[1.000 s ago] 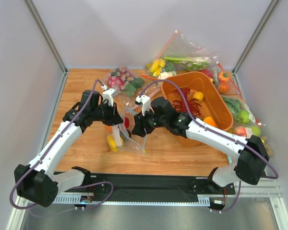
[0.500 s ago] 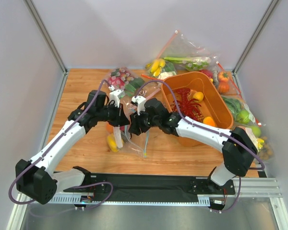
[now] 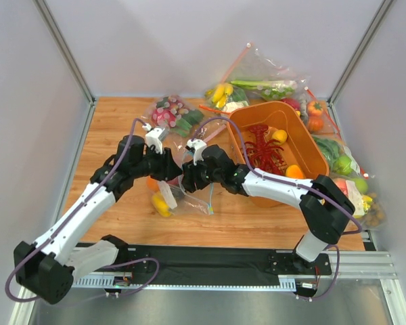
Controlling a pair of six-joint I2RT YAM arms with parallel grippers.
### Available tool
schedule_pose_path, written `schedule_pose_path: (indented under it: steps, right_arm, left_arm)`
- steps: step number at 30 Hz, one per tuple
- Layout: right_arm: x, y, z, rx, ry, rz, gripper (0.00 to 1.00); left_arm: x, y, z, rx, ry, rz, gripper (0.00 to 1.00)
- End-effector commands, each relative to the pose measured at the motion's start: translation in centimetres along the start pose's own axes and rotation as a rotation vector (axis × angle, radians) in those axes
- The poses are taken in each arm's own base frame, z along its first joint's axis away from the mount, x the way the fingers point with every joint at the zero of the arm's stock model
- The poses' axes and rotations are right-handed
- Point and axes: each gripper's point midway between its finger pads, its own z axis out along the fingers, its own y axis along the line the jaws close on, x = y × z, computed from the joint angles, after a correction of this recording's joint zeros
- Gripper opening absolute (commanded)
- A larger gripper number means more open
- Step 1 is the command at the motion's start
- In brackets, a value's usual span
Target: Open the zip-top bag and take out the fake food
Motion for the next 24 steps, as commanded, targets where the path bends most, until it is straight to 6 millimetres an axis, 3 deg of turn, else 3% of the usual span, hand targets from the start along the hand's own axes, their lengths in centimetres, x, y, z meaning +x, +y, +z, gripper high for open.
schedule_pose_path:
  steps: [1,2,4,5,6,8,13,24]
  right_arm:
    - [-1.6,0.1,0.5,0.001,-0.075,0.009,0.54]
    - [-1.3,0.0,0.6,0.002,-0.069,0.010,0.54]
    - [-1.2,-0.1,0.6,0.003,-0.066,0.009,0.55]
    - [-1.3,0.0,0.6,-0.001,-0.068,0.008,0.54]
    - [-1.2,0.0,0.6,-0.001,-0.065,0.009,0.54]
    - [-1.2,0.0,0.7,-0.002,-0.063,0.011,0.55]
    - [-1.3,0.2,0.7,-0.009,-0.060,0.006,0.55]
    - [-1.3,0.8,0.8,-0.041,-0.048,0.017,0.56]
  left_arm:
    - [-1.5,1.7,-1.9,-0.141,-0.157,-0.048,0.49]
    - [-1.9,2.5,-2.8,-0.200,-0.213,-0.080,0.52]
    - [-0.8,3.7,-3.3,-0.257,-0.227,-0.112,0.56]
    - [-0.9,4.4,-4.1,-0.307,-0.269,-0.150,0.66]
    - [-0.6,5.1,-4.5,-0.344,-0.287,-0.173,0.68]
    - [1.0,6.8,-5.0,-0.433,-0.289,-0.225,0.72]
    - [4.8,8.6,-4.0,-0.494,-0.227,-0.331,0.74]
    - [9.3,10.2,-1.4,-0.480,-0.192,-0.448,0.77]
